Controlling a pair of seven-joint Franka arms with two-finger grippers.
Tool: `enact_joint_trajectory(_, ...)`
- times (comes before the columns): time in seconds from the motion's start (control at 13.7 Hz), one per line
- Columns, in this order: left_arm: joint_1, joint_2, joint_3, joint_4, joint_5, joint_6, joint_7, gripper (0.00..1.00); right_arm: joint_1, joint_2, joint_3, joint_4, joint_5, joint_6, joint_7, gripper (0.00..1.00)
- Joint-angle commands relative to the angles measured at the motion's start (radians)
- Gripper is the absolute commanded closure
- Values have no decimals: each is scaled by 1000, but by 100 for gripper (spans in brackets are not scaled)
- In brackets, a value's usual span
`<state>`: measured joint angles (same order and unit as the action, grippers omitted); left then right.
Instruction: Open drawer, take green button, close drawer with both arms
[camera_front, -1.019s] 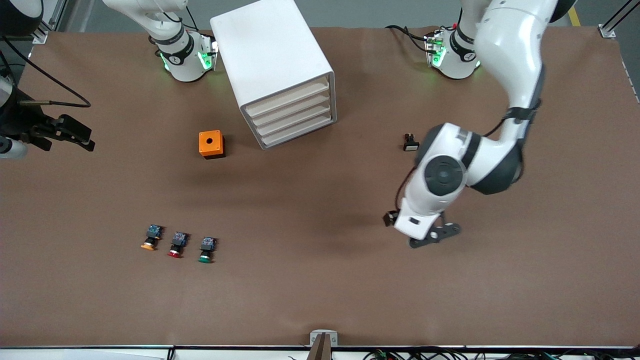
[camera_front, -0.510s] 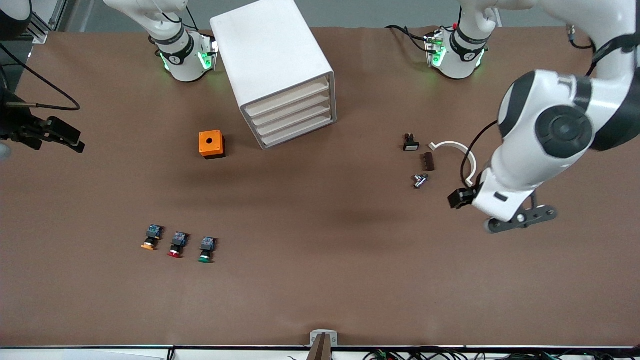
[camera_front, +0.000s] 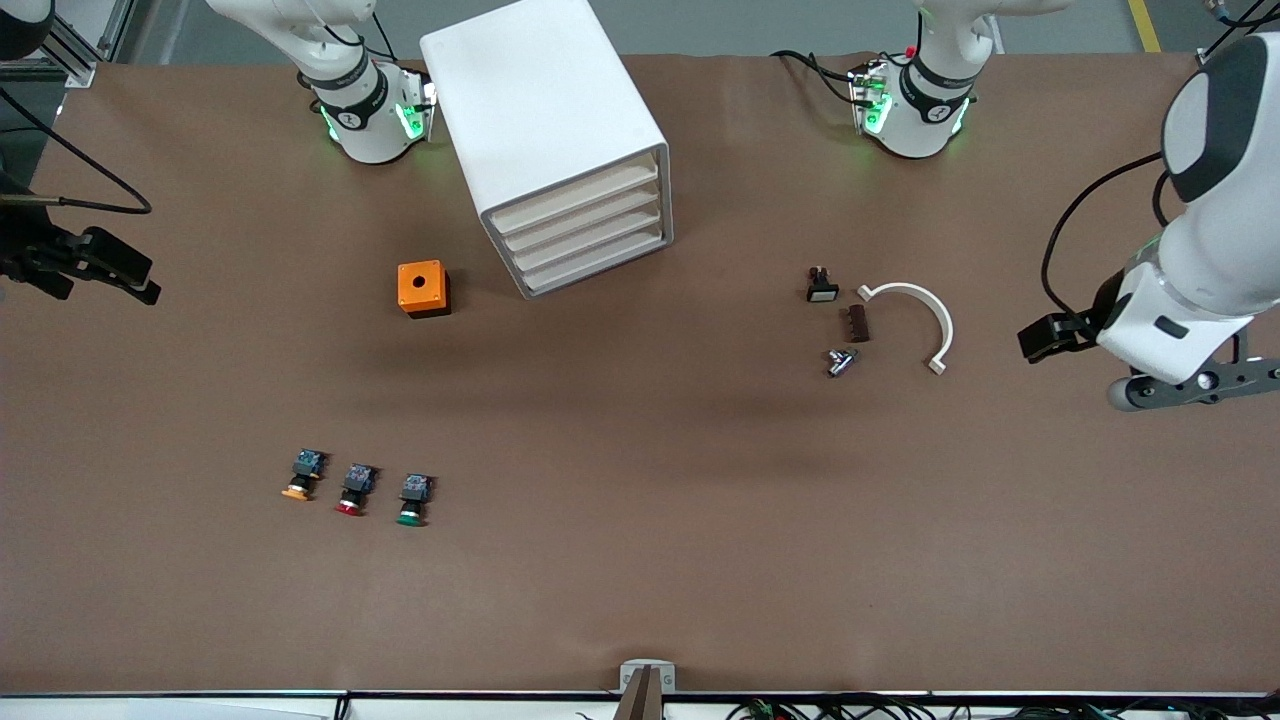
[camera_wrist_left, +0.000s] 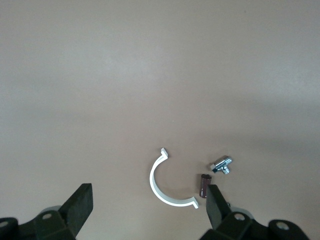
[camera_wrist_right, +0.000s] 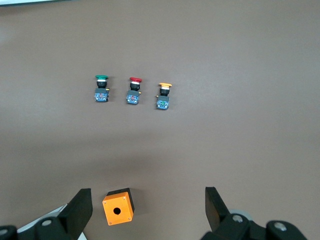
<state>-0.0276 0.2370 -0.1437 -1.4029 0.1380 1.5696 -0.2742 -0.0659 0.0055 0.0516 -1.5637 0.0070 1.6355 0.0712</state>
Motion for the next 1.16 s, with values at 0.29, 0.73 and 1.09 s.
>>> enact_joint_trajectory(0.29, 48, -56, -1, -21, -15, -22, 122, 0, -6, -4, 1, 14, -12, -11, 22, 0)
enact_joint_trajectory(0.73, 57, -48, -1, 15, -18, -23, 118, 0, -6, -7, 2, 10, -15, -9, 21, 0)
enact_joint_trajectory(1.09, 57, -53, 1, 27, -15, -51, 125, 0, -6, -4, 2, 11, -15, -8, 9, 0)
